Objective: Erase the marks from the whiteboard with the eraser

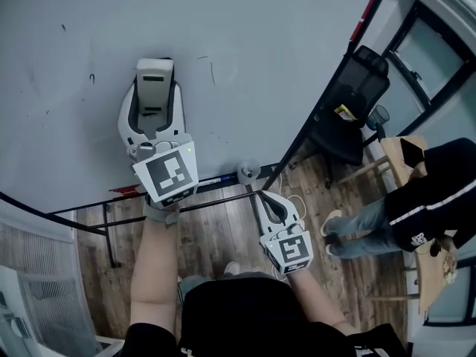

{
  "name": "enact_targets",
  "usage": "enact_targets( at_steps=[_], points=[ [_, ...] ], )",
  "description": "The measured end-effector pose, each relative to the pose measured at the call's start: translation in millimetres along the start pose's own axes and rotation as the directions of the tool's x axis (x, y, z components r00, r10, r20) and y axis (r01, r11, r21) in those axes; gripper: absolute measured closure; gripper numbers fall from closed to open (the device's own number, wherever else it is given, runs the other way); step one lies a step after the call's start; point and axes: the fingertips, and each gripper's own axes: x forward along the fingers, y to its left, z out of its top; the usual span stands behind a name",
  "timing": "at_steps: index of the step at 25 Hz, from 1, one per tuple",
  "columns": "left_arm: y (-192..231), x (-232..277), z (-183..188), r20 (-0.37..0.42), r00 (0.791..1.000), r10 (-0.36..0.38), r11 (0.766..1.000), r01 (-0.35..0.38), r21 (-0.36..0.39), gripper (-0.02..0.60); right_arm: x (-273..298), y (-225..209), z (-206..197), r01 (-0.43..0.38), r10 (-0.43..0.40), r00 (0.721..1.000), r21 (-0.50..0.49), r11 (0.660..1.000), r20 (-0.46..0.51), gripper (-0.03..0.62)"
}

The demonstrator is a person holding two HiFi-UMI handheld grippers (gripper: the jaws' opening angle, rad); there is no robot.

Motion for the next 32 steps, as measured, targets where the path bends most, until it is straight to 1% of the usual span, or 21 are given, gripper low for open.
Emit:
enact_targets(
  at_steps=[2,4,8,10,14,19,21,23,25,27,29,30,32],
  points=[
    [-14,6,11,0.019,0.999,-0.028,0.998,0.027,0.054,0.316,-3,-5,0,0.016,-0.016,1.0,0.003,1.0,0.001,0.566],
    [-32,12,19,0.022,0.997,-0.074,0.991,0.071,0.115,0.316,-7,-10,1,0.032,-0.032,0.999,0.002,0.999,0.005,0.568],
    [-77,21,21,0.006,0.985,-0.173,0.972,0.17,0.16,0.316,-15,-21,2,0.071,-0.071,0.997,0.005,0.997,0.013,0.568],
    [-94,22,22,-0.002,0.979,-0.206,0.961,0.202,0.189,0.316,-20,-27,0,0.096,-0.096,0.995,0.021,0.995,0.009,0.567],
    [-115,17,15,-0.021,0.968,-0.251,0.947,0.25,0.202,0.316,-25,-32,-2,0.117,-0.118,0.993,0.026,0.993,0.01,0.568],
    [-132,6,-10,-0.054,0.958,-0.28,0.933,0.285,0.22,0.316,-25,-30,-5,0.123,-0.123,0.992,0.031,0.992,0.003,0.567],
    [-143,0,-23,-0.075,0.944,-0.322,0.915,0.331,0.23,0.316,-26,-28,-5,0.126,-0.126,0.992,0.029,0.992,0.001,0.567],
    [-158,-8,-40,-0.103,0.922,-0.372,0.888,0.386,0.249,0.316,-26,-26,-7,0.13,-0.13,0.991,0.03,0.991,-0.004,0.568],
    [-167,-14,-52,-0.124,0.911,-0.393,0.871,0.413,0.265,0.316,-25,-22,-8,0.131,-0.131,0.991,0.032,0.991,-0.008,0.566],
    [-168,-15,-55,-0.139,0.905,-0.402,0.863,0.425,0.272,0.315,-25,-17,-8,0.135,-0.134,0.991,0.038,0.99,-0.012,0.567],
    [-166,-14,-52,-0.146,0.897,-0.417,0.861,0.442,0.253,0.316,-25,-15,-7,0.141,-0.141,0.99,0.04,0.989,-0.012,0.567],
    [-165,-12,-48,-0.143,0.895,-0.422,0.86,0.445,0.249,0.316,-26,-14,-6,0.145,-0.144,0.989,0.039,0.989,-0.011,0.568],
    [-160,-7,-39,-0.125,0.899,-0.42,0.86,0.438,0.263,0.316,-26,-11,-4,0.148,-0.148,0.989,0.03,0.988,-0.006,0.568]
  ],
)
